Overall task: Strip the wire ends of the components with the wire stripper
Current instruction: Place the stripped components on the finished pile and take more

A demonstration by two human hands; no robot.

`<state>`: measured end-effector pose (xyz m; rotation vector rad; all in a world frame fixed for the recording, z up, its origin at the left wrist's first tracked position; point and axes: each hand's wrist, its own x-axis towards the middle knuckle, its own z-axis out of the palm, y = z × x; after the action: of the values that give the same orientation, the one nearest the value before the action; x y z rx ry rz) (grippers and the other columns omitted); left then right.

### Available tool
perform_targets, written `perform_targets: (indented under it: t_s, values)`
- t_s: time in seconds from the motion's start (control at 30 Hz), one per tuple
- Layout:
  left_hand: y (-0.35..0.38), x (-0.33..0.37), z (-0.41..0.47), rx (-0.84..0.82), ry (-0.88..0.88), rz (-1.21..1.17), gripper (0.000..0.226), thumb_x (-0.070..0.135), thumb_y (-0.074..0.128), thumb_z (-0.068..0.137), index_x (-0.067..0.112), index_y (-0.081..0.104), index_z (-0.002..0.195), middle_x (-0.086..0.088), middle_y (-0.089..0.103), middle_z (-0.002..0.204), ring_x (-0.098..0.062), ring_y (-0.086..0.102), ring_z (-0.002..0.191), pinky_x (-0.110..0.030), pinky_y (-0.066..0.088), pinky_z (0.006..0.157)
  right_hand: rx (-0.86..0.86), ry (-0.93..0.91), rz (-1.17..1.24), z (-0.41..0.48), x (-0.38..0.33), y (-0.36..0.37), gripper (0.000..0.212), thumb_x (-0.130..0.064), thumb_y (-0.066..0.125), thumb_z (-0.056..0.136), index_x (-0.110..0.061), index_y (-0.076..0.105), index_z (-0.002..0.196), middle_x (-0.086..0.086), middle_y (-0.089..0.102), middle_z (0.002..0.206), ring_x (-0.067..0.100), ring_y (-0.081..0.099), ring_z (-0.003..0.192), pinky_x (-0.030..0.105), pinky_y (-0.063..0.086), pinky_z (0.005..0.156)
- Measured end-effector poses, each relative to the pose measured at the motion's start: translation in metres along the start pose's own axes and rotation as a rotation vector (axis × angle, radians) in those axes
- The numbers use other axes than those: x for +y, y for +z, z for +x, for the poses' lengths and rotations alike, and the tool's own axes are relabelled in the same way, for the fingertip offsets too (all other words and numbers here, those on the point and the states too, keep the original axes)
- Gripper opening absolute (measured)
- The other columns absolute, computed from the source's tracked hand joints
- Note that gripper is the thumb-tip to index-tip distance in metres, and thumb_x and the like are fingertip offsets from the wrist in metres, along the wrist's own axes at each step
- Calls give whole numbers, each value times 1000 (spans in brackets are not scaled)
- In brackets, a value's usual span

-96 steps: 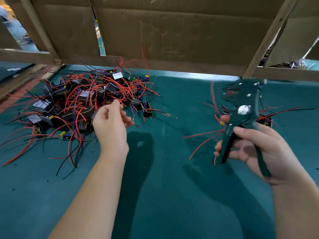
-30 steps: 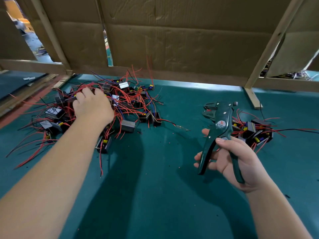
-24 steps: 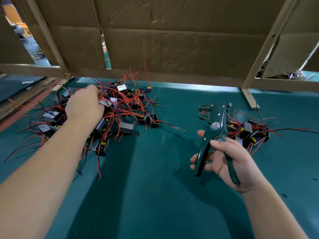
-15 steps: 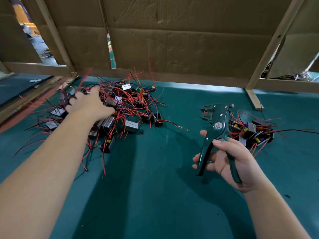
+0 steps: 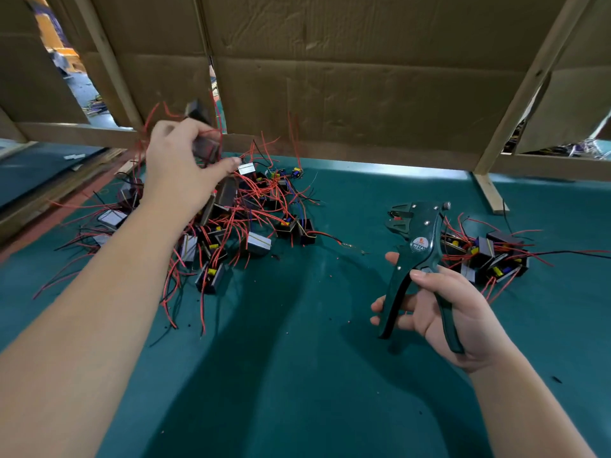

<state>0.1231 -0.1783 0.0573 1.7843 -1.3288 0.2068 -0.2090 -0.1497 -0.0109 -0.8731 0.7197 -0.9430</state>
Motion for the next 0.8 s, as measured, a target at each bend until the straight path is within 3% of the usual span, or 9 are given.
perform_targets:
  t_s: [0.1,0.17,0.27,0.4,0.6,0.7,0.8]
  values:
    - [-4,17,3,-238,10,-121,43,26,80,74,27,62,114,0,59,99,-3,50,83,-19,40,79,5,-6,0,0,0,0,49,-13,56,73,6,51,117,18,57,111,42,63,65,57,54,58]
    - [-4,25,2,-482,-110,-342,28,20,73,82,29,65,108,3,65,91,2,53,70,-20,44,72,16,-4,7,0,-1,0,45,-12,53,74,5,53,115,16,59,113,42,63,64,58,54,58]
    - [1,27,-1,-679,-286,-513,22,5,54,93,12,69,108,-6,69,98,-7,53,67,-22,40,63,23,-7,15,-1,-2,0,43,-12,52,74,4,53,114,15,59,111,42,63,64,59,54,58]
    - [8,19,-9,-671,-218,-518,34,-10,45,93,13,66,107,1,72,97,-2,61,66,-13,51,65,20,0,13,-1,-2,1,41,-11,53,75,4,53,112,18,56,107,43,62,65,58,54,58]
    - [12,16,-10,-600,-227,-517,37,-1,40,98,26,66,100,4,73,101,-3,68,81,-18,50,71,3,15,11,-1,-2,1,40,-7,61,70,2,54,109,16,58,111,43,63,65,58,54,58]
    - [12,17,-8,-539,-209,-424,37,0,43,96,27,63,111,10,69,108,-2,64,98,-22,48,83,9,7,19,0,-2,1,45,-11,57,71,1,51,114,17,55,115,42,63,64,58,54,58]
    - [8,24,-10,-444,-154,-381,56,-11,44,84,29,57,121,8,62,116,-7,58,110,-29,46,95,4,-3,35,0,-1,0,47,-13,53,72,-2,48,118,18,55,114,43,64,64,57,54,57]
